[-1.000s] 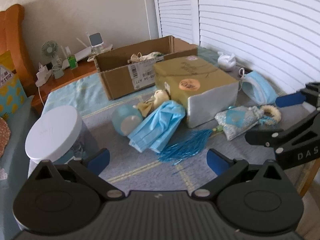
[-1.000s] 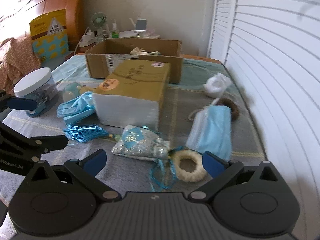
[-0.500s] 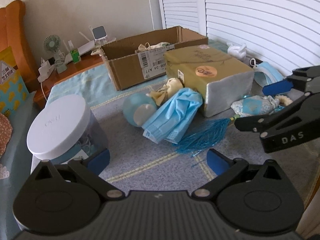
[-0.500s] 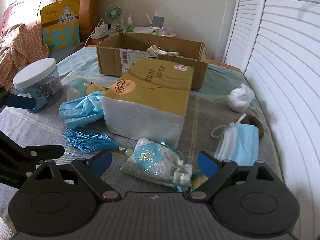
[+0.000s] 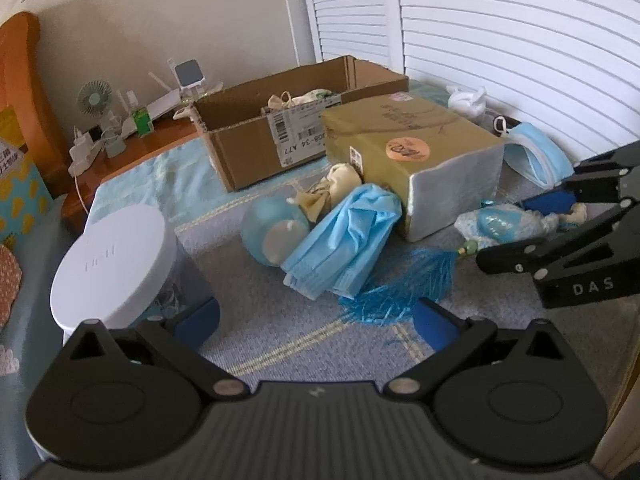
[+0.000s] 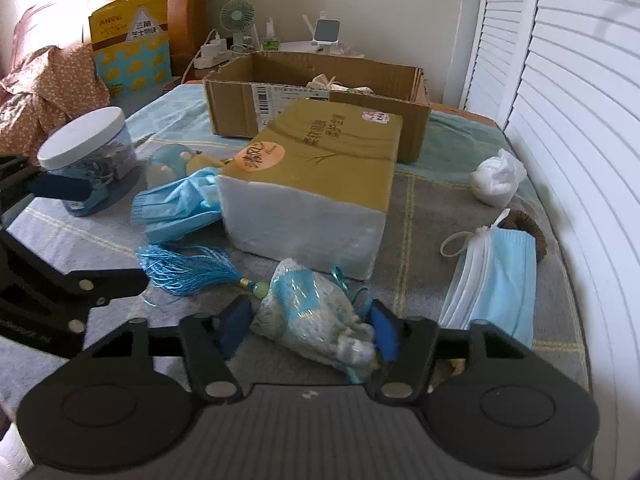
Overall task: Organize soft objects
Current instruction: 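Move the right tool to the light blue patterned pouch and grasp it, then grasp the folded blue face mask with the left tool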
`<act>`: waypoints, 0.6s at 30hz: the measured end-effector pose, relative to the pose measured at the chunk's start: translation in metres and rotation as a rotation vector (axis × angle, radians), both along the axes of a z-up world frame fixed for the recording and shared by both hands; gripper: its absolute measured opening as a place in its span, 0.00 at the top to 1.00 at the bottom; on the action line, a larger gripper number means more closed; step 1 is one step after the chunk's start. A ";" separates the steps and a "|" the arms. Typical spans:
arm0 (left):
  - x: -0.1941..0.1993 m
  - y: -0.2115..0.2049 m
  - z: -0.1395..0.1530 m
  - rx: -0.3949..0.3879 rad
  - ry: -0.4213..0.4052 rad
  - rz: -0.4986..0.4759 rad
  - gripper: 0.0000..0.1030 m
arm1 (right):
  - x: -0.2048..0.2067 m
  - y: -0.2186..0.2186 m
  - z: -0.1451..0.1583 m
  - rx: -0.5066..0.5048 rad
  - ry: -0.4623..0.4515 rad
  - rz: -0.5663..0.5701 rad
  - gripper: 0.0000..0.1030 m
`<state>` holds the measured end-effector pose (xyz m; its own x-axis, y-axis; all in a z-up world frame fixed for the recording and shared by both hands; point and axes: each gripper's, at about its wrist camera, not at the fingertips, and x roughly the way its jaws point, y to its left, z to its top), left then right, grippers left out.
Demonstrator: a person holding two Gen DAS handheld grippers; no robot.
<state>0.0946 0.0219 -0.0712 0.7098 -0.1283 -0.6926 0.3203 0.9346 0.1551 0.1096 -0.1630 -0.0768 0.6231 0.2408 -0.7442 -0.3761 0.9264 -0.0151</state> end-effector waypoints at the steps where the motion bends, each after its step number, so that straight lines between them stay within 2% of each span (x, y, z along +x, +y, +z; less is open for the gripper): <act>1: 0.000 -0.001 0.001 0.006 -0.005 -0.006 0.01 | -0.002 0.000 0.001 0.005 0.004 0.006 0.47; 7: 0.006 -0.005 0.007 0.035 -0.036 -0.032 0.04 | -0.009 0.000 0.003 0.002 0.008 0.022 0.47; 15: 0.018 -0.018 0.012 0.093 -0.072 -0.135 0.28 | -0.009 -0.002 0.003 0.010 0.009 0.022 0.47; 18: 0.023 -0.027 0.009 0.108 -0.079 -0.183 0.31 | -0.008 -0.002 0.002 0.011 0.007 0.026 0.47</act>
